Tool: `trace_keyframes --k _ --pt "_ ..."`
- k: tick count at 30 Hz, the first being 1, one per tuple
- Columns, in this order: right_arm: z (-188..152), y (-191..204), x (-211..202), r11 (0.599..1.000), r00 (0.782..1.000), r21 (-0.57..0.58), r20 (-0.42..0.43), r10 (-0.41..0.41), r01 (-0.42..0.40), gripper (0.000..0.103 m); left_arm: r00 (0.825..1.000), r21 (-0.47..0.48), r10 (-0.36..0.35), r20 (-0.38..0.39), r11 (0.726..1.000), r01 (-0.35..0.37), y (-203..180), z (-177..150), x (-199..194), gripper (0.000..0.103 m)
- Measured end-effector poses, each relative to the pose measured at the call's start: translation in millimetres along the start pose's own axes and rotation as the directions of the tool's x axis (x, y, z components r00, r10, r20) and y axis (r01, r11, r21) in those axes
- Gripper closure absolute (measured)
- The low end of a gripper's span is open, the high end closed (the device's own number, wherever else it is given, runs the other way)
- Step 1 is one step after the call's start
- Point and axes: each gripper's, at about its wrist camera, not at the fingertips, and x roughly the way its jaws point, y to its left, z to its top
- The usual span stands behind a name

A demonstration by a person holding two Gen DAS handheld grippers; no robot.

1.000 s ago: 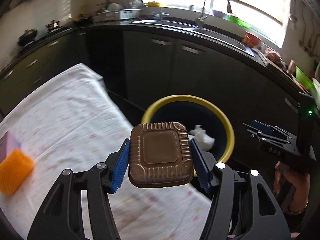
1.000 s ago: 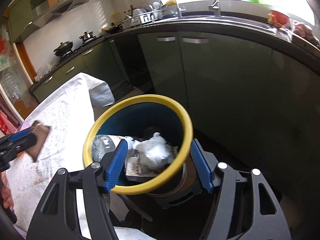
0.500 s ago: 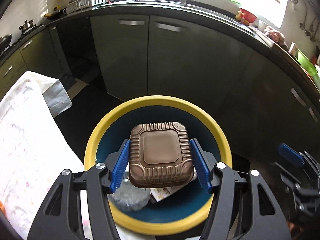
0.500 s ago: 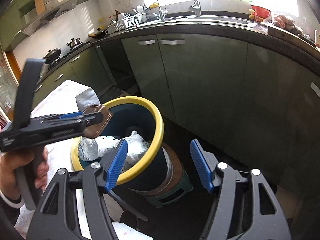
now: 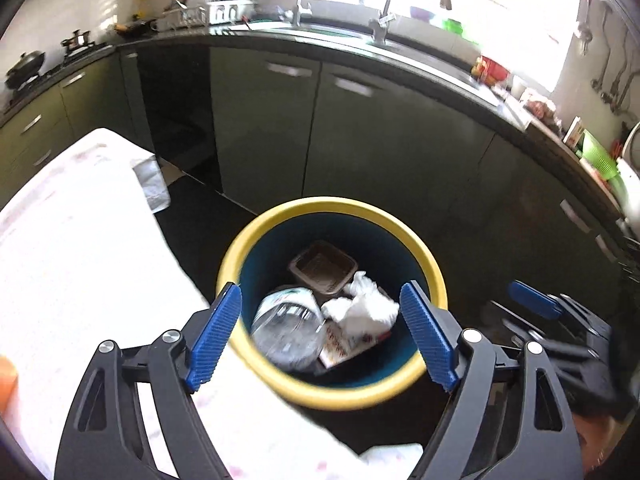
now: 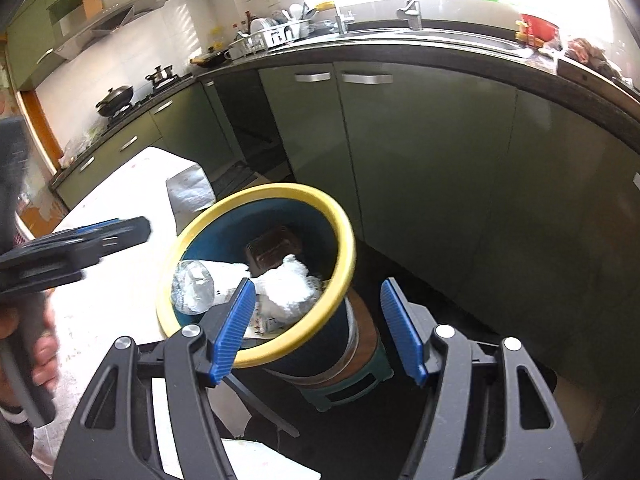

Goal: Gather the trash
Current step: 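Move the right gripper to the orange mesh sleeve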

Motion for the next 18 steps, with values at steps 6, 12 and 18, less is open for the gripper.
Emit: trace_keyframes --k 6,12,18 --pt "-1.1 30.9 7.7 0.998 0.999 -0.058 -0.026 0.037 -0.038 0.041 0.997 -0.082 0.013 0.072 0.997 -0.007 43.2 -33.0 -70.3 0.02" --pt "0.0 87.7 16.7 0.98 0.991 -0.155 -0.065 0.119 -0.128 0.041 0.984 -0.178 0.107 0.141 0.981 -0.081 95.9 -78.4 -138.8 0.014" --pt "-3.5 179.9 26.8 0.908 0.968 -0.338 -0.131 0.215 -0.247 0.041 0.958 -0.264 0.245 0.148 0.943 -0.201 150.6 -132.2 -193.5 0.012"
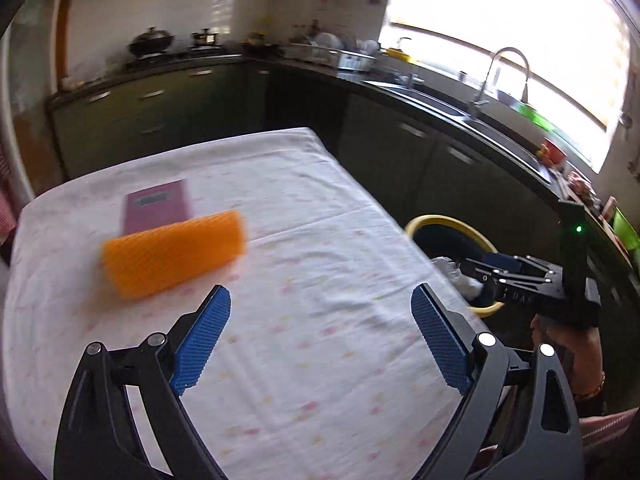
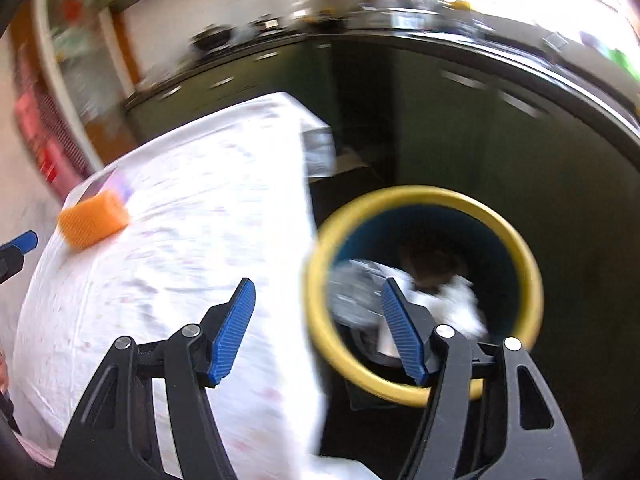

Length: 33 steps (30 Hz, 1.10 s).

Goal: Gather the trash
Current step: 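Move the right gripper to the orange mesh sleeve, then grasp the orange mesh sleeve's end with the right gripper and lift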

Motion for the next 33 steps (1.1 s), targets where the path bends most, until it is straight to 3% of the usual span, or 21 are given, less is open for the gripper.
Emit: trace_keyframes --k 4,10,16,20,27,29,33 --pt "22.7 64.4 19.4 0.979 0.992 -0.16 -0.036 0.119 -0.123 0.041 0.998 -0.067 0.062 -0.018 0.996 -0.063 47.6 -19.7 -18.8 0.012" --pt "56.1 152.1 50.3 0.889 0.954 -0.346 -0.113 0.279 -0.301 0.041 0.991 -0.123 0.128 -0.03 0.984 -0.13 94.6 -42.1 -32.6 0.012" --pt "77.4 212.6 75.1 0.751 0.947 -0.578 -0.158 0.279 -0.318 0.041 0.99 -0.146 0.139 -0.028 0.979 -0.141 116.8 -52.1 -39.8 0.012" --pt "78.4 229.2 94.8 0.682 0.947 -0.657 -0.207 0.246 -0.321 0.041 0.99 -0.159 0.137 -0.026 0.977 -0.139 122.6 -55.0 -40.8 0.012" --pt "89.1 237.7 120.0 0.624 0.921 -0.677 -0.268 0.283 -0.389 0.04 0.991 -0.162 0.132 -0.033 0.977 -0.136 122.6 -56.8 -37.6 0.012" --pt "93.0 236.0 121.8 0.616 0.921 -0.686 -0.262 0.289 -0.388 0.034 0.991 -0.161 0.132 -0.037 0.977 -0.136 121.8 -57.8 -36.2 0.012" --pt "97.5 230.9 122.4 0.613 0.877 -0.628 -0.316 0.362 -0.48 0.034 0.991 -0.157 0.127 -0.042 0.979 -0.132 116.6 -59.2 -35.2 0.012"
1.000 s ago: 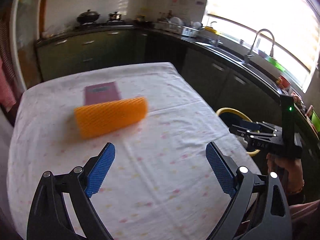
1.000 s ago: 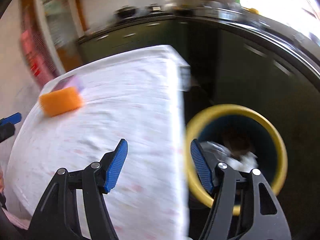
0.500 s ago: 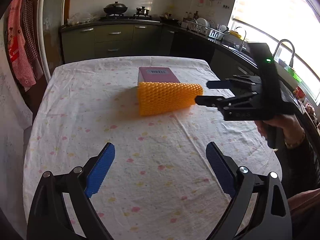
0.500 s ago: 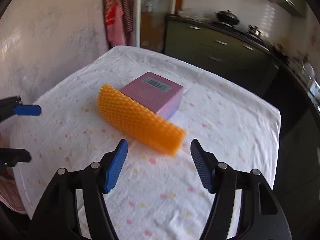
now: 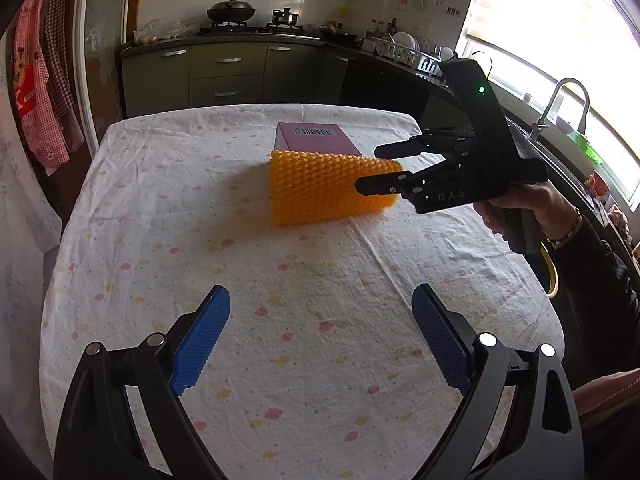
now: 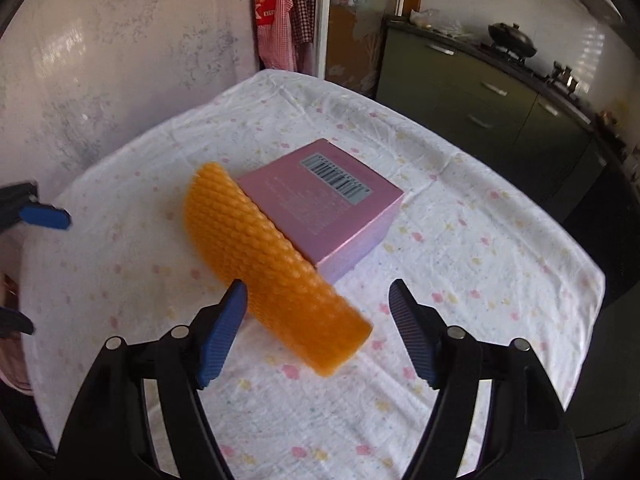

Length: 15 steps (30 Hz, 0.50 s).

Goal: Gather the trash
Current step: 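Grasp the orange mesh sleeve's end with the right gripper and lift, then carry the mesh sleeve over the yellow bin and open the right gripper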

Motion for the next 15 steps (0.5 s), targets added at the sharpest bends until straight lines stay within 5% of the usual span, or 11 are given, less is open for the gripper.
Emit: trace_keyframes --k 5,9,15 --pt "-12.4 8.0 -8.1 0.997 0.998 0.029 -0.01 0.069 -0.068 0.074 1.0 0.002 -0.006 -0.01 1.0 0.006 -4.0 -1.7 2.8 0.012" --pt "-26.0 21.3 -17.6 0.995 0.996 0.054 -0.017 0.091 -0.09 0.087 1.0 0.009 -0.005 -0.013 1.0 0.005 -7.2 -3.2 3.3 0.012" --pt "-51.2 39.1 -56.3 0.98 0.99 0.155 0.083 0.11 -0.122 0.091 0.999 0.013 0.011 -0.039 1.0 -0.01 -10.3 -6.3 7.8 0.012"
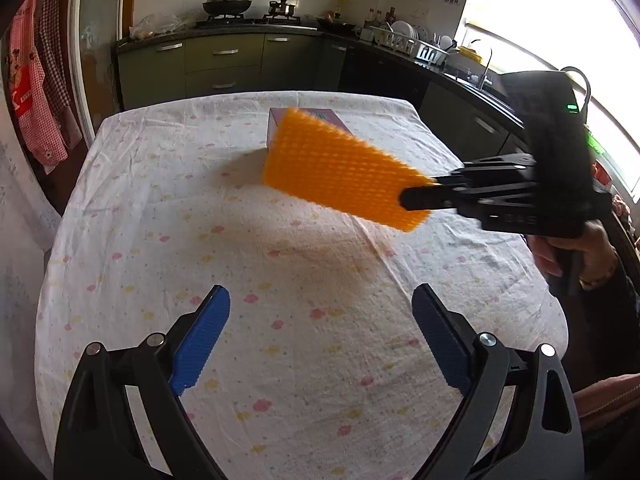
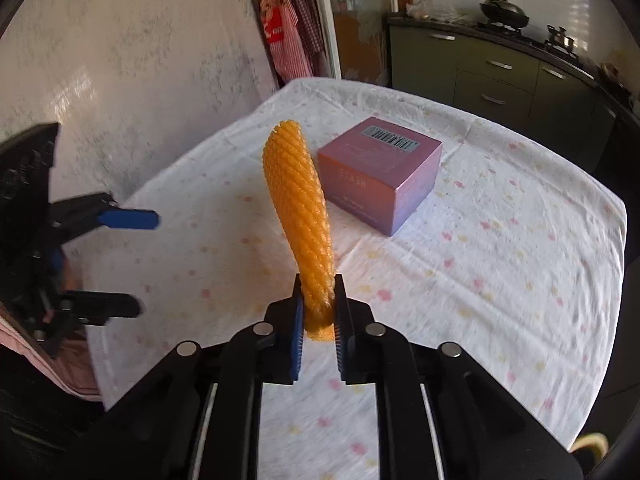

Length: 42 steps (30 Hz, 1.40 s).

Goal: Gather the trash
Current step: 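Carry the mesh sleeve over the yellow bin and open the right gripper, then move the left gripper toward the pink box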

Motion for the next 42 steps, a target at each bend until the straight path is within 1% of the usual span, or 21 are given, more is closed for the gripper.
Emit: trace_keyframes --k 1,6,8,10,13,15,17,18,19,21,22,24,25,27,31,36,37,39,40,41,42 --pt "-5.7 3.1 -9.6 1.0 1.0 0.022 0.021 0.004 -0.005 0.091 1.0 0.002 0.003 -0.003 1.0 -0.003 -1.0 -0.7 0.5 0.012" --pt "-32.8 8.3 -52.1 0.993 0.995 0.119 0.098 -0.031 0.02 0.091 1.0 0.02 0.006 -0.018 1.0 -0.005 -9.6 -4.0 3.1 0.012" --pt "-49.7 4.5 -73.4 0.984 0.989 0.172 0.123 -0.076 0.055 0.091 1.0 0.035 0.007 -0.022 0.999 -0.006 -14.7 -5.1 4.2 0.012" --pt "-66.9 -5.4 -92.9 0.966 0.982 0.242 0.139 -0.128 0.091 0.091 1.0 0.054 0.007 -0.028 0.999 -0.006 -21.2 -6.2 5.8 0.012" --pt "-100.9 -28.4 -122.3 0.915 0.959 0.361 0.145 -0.244 0.179 0.091 0.999 0.075 0.001 -0.038 0.997 0.002 -31.8 -6.6 8.8 0.012" --pt "-125.8 -45.4 -140.6 0.867 0.941 0.446 0.133 -0.31 0.222 0.091 0.999 0.088 -0.005 -0.043 0.996 0.009 -38.0 -6.7 10.7 0.012" --pt "-158.3 -67.2 -163.1 0.778 0.905 0.556 0.103 -0.413 0.293 0.091 0.999 0.102 -0.012 -0.048 0.995 0.016 -45.8 -6.9 13.4 0.012" --pt "-170.8 -74.6 -170.5 0.745 0.892 0.591 0.091 -0.443 0.31 0.091 0.998 0.109 -0.018 -0.053 0.994 0.024 -50.5 -7.3 15.6 0.012" --pt "-188.9 -85.1 -182.1 0.69 0.871 0.643 0.07 -0.485 0.333 0.091 0.998 0.115 -0.022 -0.058 0.993 0.029 -53.7 -7.2 17.5 0.012" --pt "-212.1 -98.5 -195.8 0.61 0.835 0.695 0.026 -0.55 0.38 0.091 0.997 0.127 -0.029 -0.066 0.991 0.037 -61.0 -7.2 21.0 0.012" --pt "-226.6 -106.6 -204.1 0.556 0.807 0.719 -0.011 -0.591 0.417 0.091 0.997 0.136 -0.032 -0.072 0.99 0.041 -65.8 -6.9 23.3 0.012" --pt "-241.7 -117.8 -210.1 0.499 0.785 0.745 -0.054 -0.617 0.443 0.091 0.996 0.15 -0.037 -0.079 0.987 0.049 -72.5 -6.4 25.8 0.012" --pt "-250.5 -124.6 -211.9 0.471 0.778 0.757 -0.077 -0.624 0.453 0.09 0.996 0.158 -0.039 -0.081 0.986 0.052 -76.4 -6.0 27.1 0.012" --pt "-261.4 -136.7 -209.3 0.437 0.773 0.77 -0.112 -0.625 0.465 0.09 0.996 0.169 -0.041 -0.083 0.984 0.054 -81.8 -5.8 28.1 0.012" --pt "-267.3 -153.2 -196.6 0.425 0.778 0.772 -0.14 -0.612 0.473 0.09 0.996 0.184 -0.036 -0.087 0.982 0.052 -88.1 -5.8 29.2 0.012" --pt "-259.4 -169.9 -181.9 0.433 0.789 0.77 -0.144 -0.597 0.468 0.088 0.996 0.181 -0.027 -0.09 0.983 0.043 -85.7 -5.3 30.6 0.012" --pt "-257.7 -172.4 -178.8 0.431 0.788 0.768 -0.152 -0.596 0.474 0.085 0.996 0.179 -0.027 -0.09 0.983 0.042 -84.5 -5.2 30.8 0.012" --pt "-255.9 -174.0 -178.1 0.419 0.779 0.768 -0.16 -0.606 0.484 0.072 0.995 0.176 -0.025 -0.091 0.984 0.041 -82.7 -5.3 31.8 0.012" --pt "-256.8 -171.4 -180.5 0.406 0.766 0.769 -0.164 -0.622 0.494 0.058 0.995 0.174 -0.026 -0.093 0.984 0.042 -81.7 -5.4 32.1 0.012" --pt "-255.6 -168.7 -182.5 0.397 0.753 0.766 -0.168 -0.636 0.506 0.055 0.995 0.172 -0.026 -0.093 0.984 0.041 -81.0 -5.7 32.4 0.012" --pt "-254.3 -164.1 -185.9 0.386 0.735 0.76 -0.172 -0.656 0.522 0.054 0.995 0.171 -0.025 -0.094 0.984 0.041 -80.2 -5.8 32.4 0.012"
